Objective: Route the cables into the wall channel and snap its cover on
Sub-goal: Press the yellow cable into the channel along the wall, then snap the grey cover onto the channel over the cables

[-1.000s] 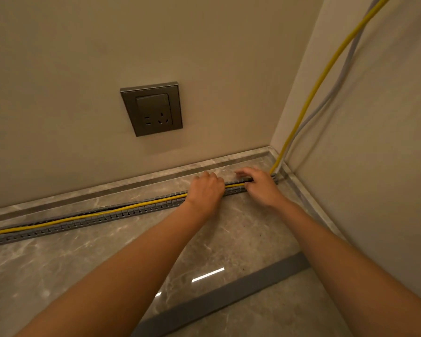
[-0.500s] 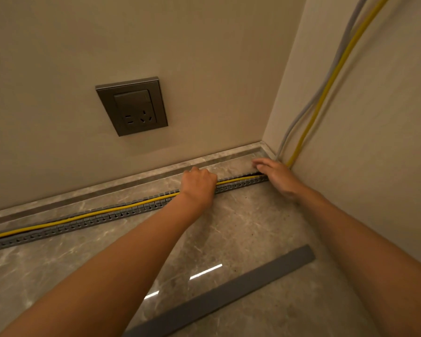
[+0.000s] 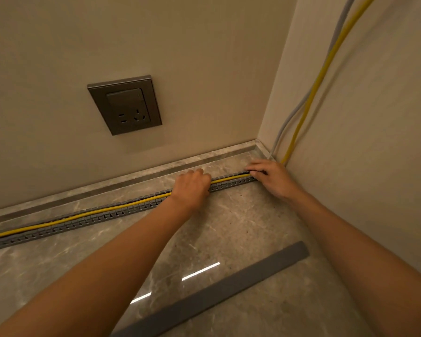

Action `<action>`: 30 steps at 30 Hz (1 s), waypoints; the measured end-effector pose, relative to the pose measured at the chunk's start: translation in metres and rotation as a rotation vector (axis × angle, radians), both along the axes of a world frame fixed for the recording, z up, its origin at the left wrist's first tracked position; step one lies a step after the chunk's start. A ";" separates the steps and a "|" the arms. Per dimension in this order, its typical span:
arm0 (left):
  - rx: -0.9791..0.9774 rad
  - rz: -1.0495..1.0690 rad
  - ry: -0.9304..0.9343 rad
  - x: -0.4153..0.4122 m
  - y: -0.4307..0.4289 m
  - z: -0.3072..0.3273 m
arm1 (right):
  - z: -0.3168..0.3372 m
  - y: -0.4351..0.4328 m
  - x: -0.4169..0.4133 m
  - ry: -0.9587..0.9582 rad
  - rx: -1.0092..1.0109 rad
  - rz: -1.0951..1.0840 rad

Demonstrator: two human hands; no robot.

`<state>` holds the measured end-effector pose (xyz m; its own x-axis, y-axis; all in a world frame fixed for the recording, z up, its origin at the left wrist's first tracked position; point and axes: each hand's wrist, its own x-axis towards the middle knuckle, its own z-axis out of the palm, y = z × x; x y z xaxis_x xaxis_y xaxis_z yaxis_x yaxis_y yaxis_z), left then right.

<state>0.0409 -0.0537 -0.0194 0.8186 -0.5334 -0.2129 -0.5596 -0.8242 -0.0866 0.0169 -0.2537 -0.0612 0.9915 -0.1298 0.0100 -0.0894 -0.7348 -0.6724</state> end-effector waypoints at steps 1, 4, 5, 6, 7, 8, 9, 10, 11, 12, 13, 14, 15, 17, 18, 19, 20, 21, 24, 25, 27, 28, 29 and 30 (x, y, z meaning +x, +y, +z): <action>0.002 0.008 -0.009 0.000 -0.002 -0.001 | 0.000 -0.001 0.000 0.007 0.019 -0.024; 0.008 0.033 -0.015 0.001 -0.005 -0.001 | 0.003 -0.001 0.002 0.006 0.050 -0.100; 0.009 0.032 -0.014 0.001 -0.006 -0.001 | 0.004 0.000 0.003 0.013 0.061 -0.127; 0.012 0.029 -0.013 0.000 -0.006 -0.002 | 0.006 0.002 0.004 0.025 0.077 -0.152; 0.016 0.027 -0.010 0.000 -0.006 -0.002 | 0.009 0.005 0.006 0.042 0.099 -0.176; 0.019 0.030 -0.002 -0.001 -0.005 -0.002 | 0.013 0.007 0.005 0.059 0.129 -0.197; 0.020 0.041 0.008 -0.002 -0.005 -0.001 | 0.016 0.008 0.004 0.065 0.166 -0.211; 0.015 0.056 0.018 -0.003 -0.005 0.000 | 0.019 0.009 0.002 0.059 0.199 -0.216; 0.004 0.069 0.021 -0.004 -0.004 0.001 | 0.022 0.010 -0.002 0.047 0.225 -0.217; -0.018 0.078 0.013 -0.007 -0.004 0.003 | 0.024 0.011 -0.007 0.032 0.244 -0.220; -0.052 0.086 -0.007 -0.012 -0.003 0.005 | 0.027 0.013 -0.013 0.015 0.250 -0.223; -0.099 0.096 -0.034 -0.019 -0.003 0.007 | 0.029 0.015 -0.020 -0.002 0.245 -0.222; -0.150 0.107 -0.056 -0.027 -0.002 0.010 | 0.031 0.017 -0.027 -0.021 0.230 -0.212; -0.247 0.146 -0.035 -0.047 -0.002 0.014 | 0.030 0.026 -0.041 -0.008 0.201 -0.155; -0.294 0.172 0.011 -0.057 -0.001 0.015 | 0.030 0.031 -0.049 0.028 0.181 -0.110; -0.333 0.195 0.076 -0.067 0.001 0.014 | 0.028 0.036 -0.059 0.079 0.157 -0.059; -0.353 0.209 0.148 -0.074 0.001 0.013 | 0.027 0.039 -0.067 0.138 0.127 -0.007; -0.349 0.207 0.215 -0.084 0.004 0.011 | 0.025 0.041 -0.079 0.190 0.093 0.036; -0.261 0.168 0.346 -0.110 0.012 0.003 | 0.025 0.045 -0.112 0.283 0.042 0.096; -0.220 0.147 0.359 -0.117 0.014 0.001 | 0.027 0.045 -0.121 0.295 0.026 0.110; -0.144 0.104 0.343 -0.128 0.017 -0.003 | 0.029 0.047 -0.134 0.329 -0.069 0.160; -0.128 0.091 0.332 -0.133 0.018 -0.004 | 0.029 0.048 -0.138 0.346 -0.137 0.187; -0.130 0.084 0.324 -0.138 0.018 -0.004 | 0.030 0.050 -0.142 0.363 -0.206 0.204; -0.140 0.078 0.316 -0.142 0.019 -0.004 | 0.030 0.053 -0.144 0.376 -0.258 0.204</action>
<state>-0.1007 -0.0348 -0.0236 0.7632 -0.5138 -0.3918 -0.4757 -0.8572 0.1975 -0.1272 -0.2010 -0.0311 0.9377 0.0267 -0.3464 -0.1276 -0.9008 -0.4150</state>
